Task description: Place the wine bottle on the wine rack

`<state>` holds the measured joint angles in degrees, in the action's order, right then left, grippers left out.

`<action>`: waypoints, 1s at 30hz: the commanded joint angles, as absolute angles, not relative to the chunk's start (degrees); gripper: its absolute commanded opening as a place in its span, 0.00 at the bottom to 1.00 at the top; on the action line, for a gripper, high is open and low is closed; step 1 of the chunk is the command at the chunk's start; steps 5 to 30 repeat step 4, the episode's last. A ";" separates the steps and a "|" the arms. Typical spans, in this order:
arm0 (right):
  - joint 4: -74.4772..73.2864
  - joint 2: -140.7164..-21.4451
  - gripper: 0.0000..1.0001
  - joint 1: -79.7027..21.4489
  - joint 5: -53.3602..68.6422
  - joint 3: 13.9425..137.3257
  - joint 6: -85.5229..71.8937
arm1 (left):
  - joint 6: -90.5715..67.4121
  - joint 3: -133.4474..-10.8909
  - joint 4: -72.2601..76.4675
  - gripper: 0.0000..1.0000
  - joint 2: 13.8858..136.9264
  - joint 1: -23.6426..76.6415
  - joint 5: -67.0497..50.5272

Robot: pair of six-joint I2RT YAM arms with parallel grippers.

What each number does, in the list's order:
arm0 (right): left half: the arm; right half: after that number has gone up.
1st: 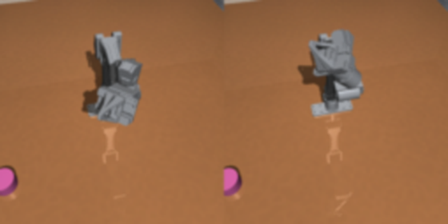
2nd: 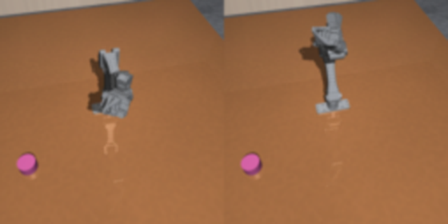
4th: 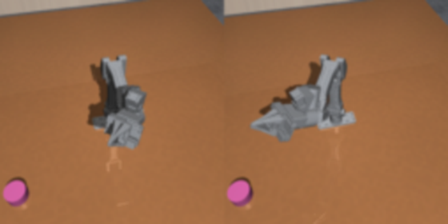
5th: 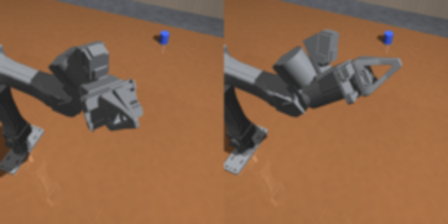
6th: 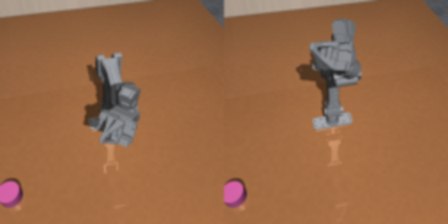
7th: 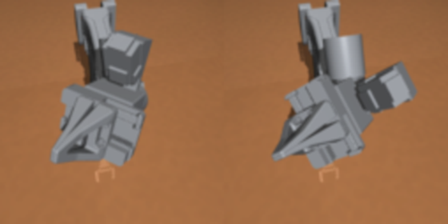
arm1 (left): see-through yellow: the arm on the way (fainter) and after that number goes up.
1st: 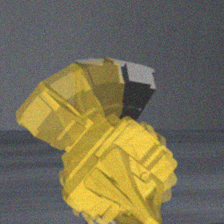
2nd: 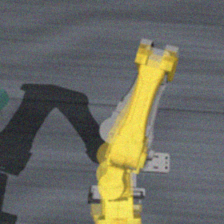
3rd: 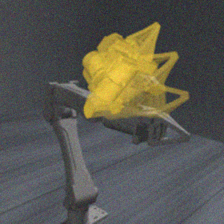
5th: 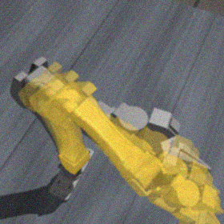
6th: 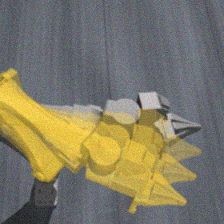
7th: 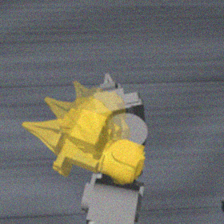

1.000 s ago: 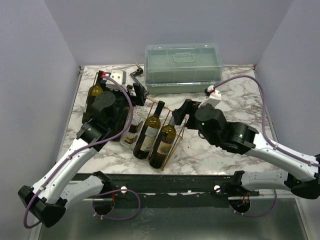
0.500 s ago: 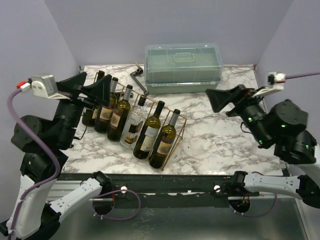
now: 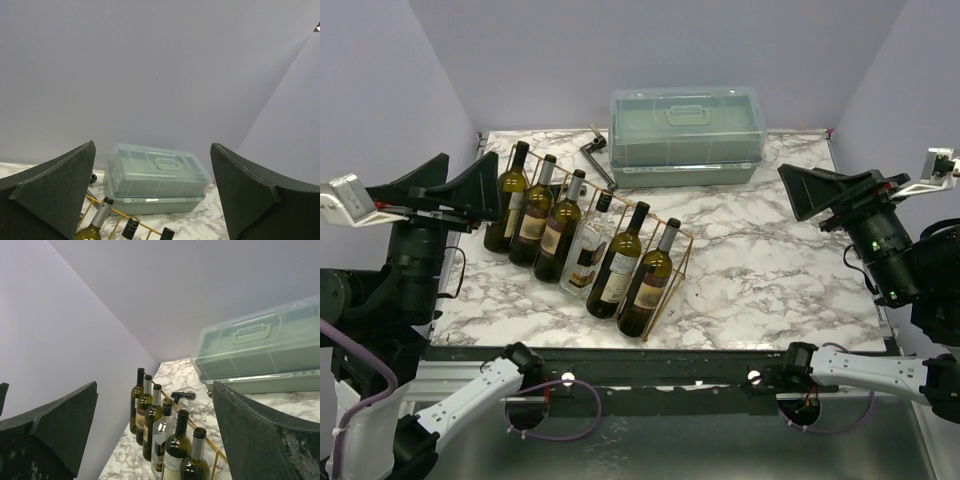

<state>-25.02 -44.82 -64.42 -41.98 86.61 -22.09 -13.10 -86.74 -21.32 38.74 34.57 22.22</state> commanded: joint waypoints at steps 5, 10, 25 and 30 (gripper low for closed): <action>-22.78 -43.06 1.00 -64.72 -41.93 83.97 -21.15 | -13.02 -86.39 -22.24 0.99 36.43 34.44 26.51; -22.78 -43.06 1.00 -64.72 -41.93 83.97 -21.15 | -13.02 -86.39 -22.24 0.99 36.43 34.44 26.51; -22.78 -43.06 1.00 -64.72 -41.93 83.97 -21.15 | -13.02 -86.39 -22.24 0.99 36.43 34.44 26.51; -22.78 -43.06 1.00 -64.72 -41.93 83.97 -21.15 | -13.02 -86.39 -22.24 0.99 36.43 34.44 26.51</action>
